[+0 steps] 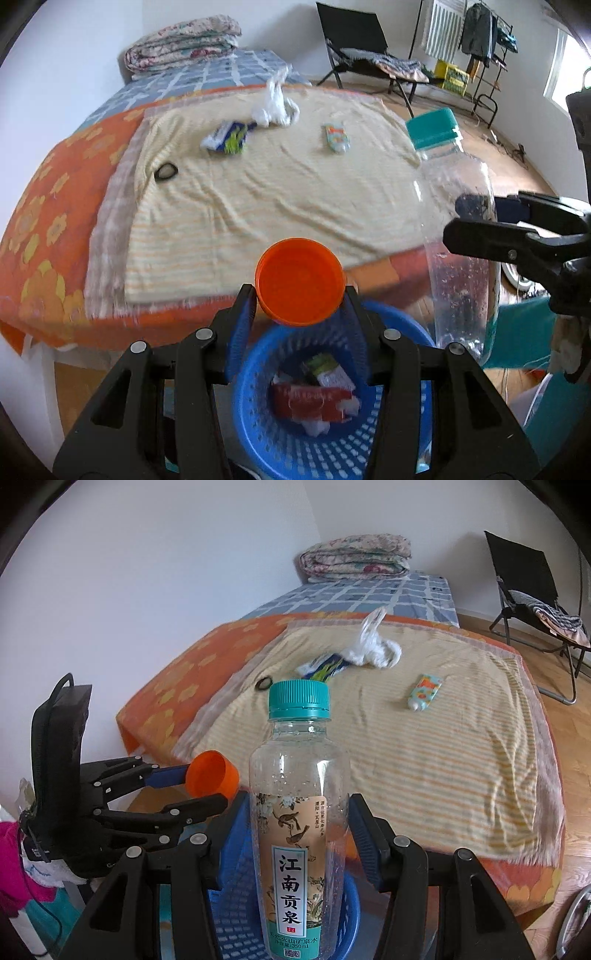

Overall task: Collect trash
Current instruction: 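Carry cap and bottle over the blue basket and open both grippers, then withdraw both grippers from the basket back over the bed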

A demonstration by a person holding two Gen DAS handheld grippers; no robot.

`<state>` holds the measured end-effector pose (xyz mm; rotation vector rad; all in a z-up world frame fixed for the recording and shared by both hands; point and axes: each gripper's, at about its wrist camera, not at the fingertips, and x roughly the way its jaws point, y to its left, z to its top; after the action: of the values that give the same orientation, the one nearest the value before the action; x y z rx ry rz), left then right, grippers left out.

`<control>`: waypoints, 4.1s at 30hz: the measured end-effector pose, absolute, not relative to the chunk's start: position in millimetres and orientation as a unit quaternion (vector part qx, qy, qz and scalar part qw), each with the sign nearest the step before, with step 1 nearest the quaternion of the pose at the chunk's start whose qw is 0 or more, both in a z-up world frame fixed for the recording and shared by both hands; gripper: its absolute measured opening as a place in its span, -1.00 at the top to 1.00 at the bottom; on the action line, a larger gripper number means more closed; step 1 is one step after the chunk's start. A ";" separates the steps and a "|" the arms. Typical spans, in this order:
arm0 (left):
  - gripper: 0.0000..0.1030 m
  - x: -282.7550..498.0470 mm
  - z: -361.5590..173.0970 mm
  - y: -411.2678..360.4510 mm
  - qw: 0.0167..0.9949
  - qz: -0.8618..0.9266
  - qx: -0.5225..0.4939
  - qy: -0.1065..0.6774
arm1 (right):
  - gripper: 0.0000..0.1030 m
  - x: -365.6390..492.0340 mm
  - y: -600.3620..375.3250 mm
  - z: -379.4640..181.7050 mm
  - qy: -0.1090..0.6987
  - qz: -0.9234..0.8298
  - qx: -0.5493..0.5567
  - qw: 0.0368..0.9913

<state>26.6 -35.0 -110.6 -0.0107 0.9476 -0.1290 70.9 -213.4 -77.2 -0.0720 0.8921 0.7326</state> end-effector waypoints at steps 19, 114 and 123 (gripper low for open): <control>0.07 -13.4 -165.6 -48.3 0.858 -0.076 -0.006 0.508 | -0.08 30.9 -210.1 -130.5 0.469 0.339 -0.038 0.815; -0.32 136.2 -124.9 87.7 0.874 0.053 -0.110 0.471 | -0.77 164.4 -231.7 -97.2 0.475 0.251 -0.013 0.844; -0.19 185.4 -139.5 111.8 0.868 0.069 -0.115 0.477 | -0.77 235.5 -221.2 -111.6 0.504 0.238 0.024 0.830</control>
<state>185.4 111.8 -139.5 -0.2401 0.9991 0.1441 235.5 -221.2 -111.6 0.0509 1.0684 0.5051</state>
